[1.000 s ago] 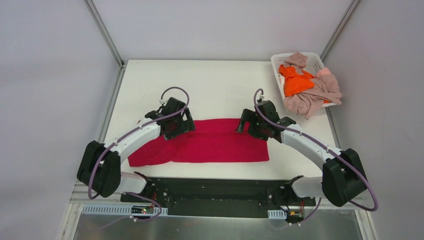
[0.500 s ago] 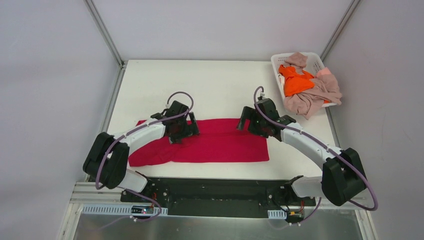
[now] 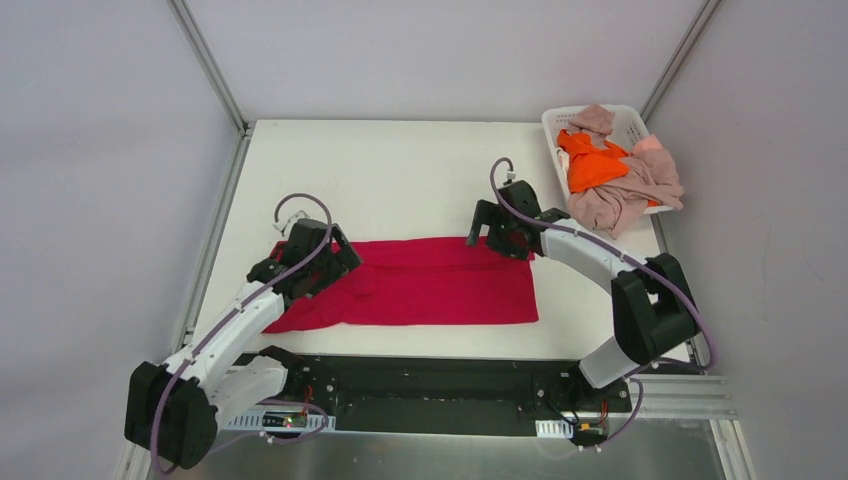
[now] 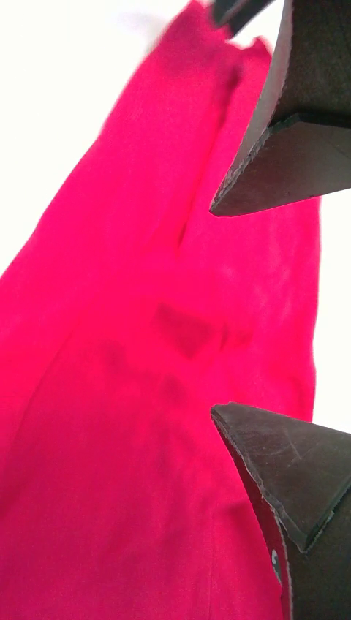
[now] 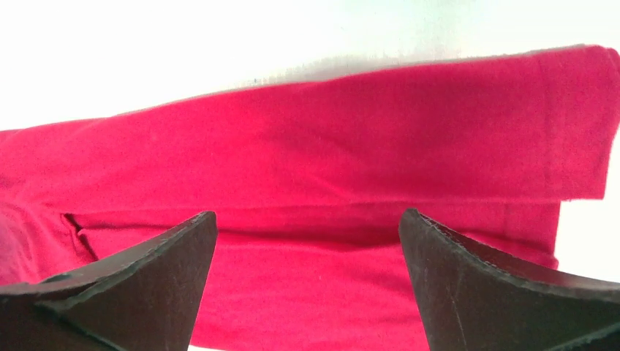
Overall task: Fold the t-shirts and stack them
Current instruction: Fold the other side of the tshirt into a rectangle, then rotate the tshirt 90 degrees
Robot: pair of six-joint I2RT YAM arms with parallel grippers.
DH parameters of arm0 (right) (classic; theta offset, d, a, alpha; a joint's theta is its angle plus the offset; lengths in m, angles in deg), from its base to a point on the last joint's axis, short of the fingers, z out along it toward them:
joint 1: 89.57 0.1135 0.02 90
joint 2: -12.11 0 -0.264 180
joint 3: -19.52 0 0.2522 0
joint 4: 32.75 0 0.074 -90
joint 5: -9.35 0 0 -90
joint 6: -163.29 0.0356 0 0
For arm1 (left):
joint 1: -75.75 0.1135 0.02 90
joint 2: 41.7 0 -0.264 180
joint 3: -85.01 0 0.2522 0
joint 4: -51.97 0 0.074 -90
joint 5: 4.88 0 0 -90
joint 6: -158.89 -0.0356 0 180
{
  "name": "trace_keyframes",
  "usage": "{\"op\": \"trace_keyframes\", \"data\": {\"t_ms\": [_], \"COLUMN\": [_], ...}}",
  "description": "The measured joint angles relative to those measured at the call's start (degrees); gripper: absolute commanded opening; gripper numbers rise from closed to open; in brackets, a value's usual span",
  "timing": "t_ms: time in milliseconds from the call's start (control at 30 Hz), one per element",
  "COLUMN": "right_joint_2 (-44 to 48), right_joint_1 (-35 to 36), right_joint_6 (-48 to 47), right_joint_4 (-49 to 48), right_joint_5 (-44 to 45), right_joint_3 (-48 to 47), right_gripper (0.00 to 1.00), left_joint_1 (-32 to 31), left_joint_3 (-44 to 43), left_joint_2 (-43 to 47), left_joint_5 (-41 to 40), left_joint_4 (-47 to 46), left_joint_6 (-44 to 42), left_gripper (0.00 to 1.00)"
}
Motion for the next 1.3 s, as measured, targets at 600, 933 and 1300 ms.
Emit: {"op": "trace_keyframes", "data": {"t_ms": [600,933,1300], "right_joint_2": [-7.1,-1.6,-7.2], "right_joint_1": [-0.4,8.0,22.6], "right_joint_6": [-1.2,2.0,4.5], "right_joint_4": [-2.5,-2.0,-5.8], "right_joint_5": [-2.2,-10.3,-17.8], "right_joint_3": [0.3,6.3,2.1], "right_gripper": [0.99,0.99,0.99], "left_joint_1": [15.2,15.5,10.4], "left_joint_3": [-24.6,-74.3,-107.9], "left_joint_2": [-44.7,-81.1,-103.7], "left_joint_5": [-0.8,14.8,24.0], "left_joint_4": [-8.0,-10.2,-12.1], "left_joint_6": [0.7,-1.2,6.2], "left_gripper": [0.99,0.99,0.99]}}
